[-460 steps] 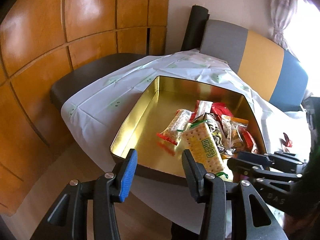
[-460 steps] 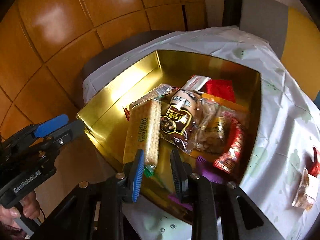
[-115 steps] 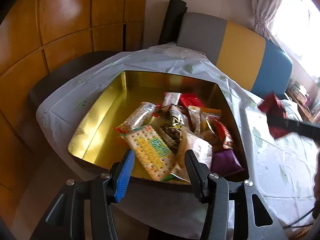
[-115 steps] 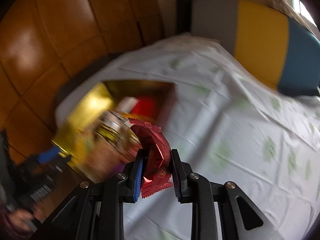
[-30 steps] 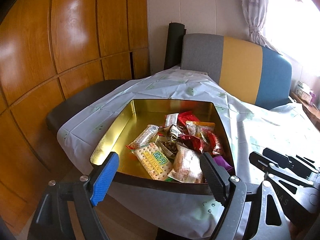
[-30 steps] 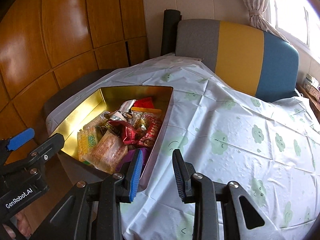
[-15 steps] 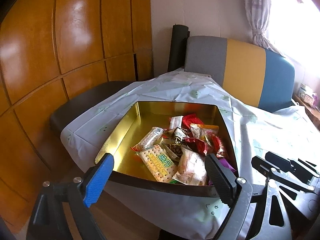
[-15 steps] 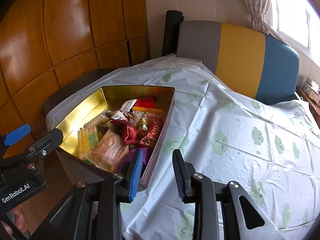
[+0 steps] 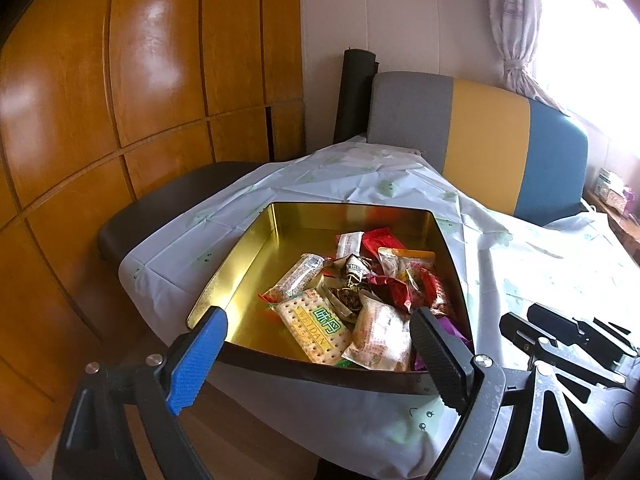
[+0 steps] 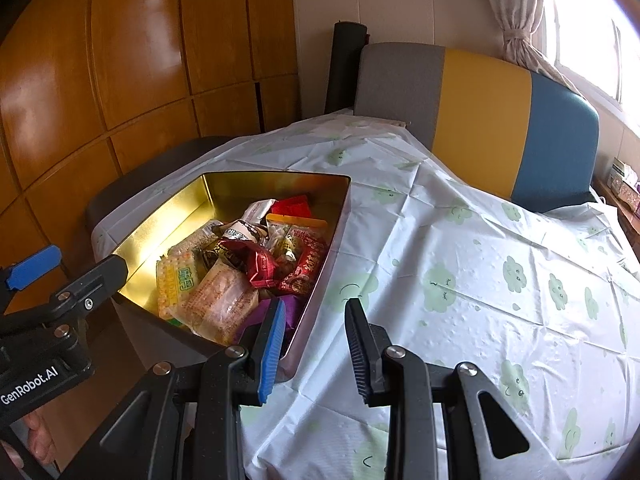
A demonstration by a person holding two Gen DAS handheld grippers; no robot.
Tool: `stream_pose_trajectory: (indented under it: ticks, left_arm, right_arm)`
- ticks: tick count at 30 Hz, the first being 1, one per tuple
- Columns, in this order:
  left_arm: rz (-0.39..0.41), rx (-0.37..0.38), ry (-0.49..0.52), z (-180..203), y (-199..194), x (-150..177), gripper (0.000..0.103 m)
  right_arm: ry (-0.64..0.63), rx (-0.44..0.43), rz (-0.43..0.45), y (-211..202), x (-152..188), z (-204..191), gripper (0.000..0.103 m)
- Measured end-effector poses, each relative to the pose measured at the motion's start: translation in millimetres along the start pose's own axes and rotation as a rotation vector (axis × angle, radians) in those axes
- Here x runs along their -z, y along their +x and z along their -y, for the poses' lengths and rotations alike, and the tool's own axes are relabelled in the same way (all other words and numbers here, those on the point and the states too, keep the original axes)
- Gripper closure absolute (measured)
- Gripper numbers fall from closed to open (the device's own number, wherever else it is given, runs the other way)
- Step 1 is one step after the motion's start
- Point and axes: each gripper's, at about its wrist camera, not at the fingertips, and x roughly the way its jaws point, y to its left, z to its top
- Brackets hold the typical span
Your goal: Organize snacks
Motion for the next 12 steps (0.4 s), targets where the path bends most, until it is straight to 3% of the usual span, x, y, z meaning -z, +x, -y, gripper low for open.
stream_pose_trajectory:
  ticks: [12]
  left_arm:
    - [0.01,0.007,-0.02,-3,1,1,0.012]
  right_arm:
    - [0.05,0.001,0.005,0,-3,19,0.072]
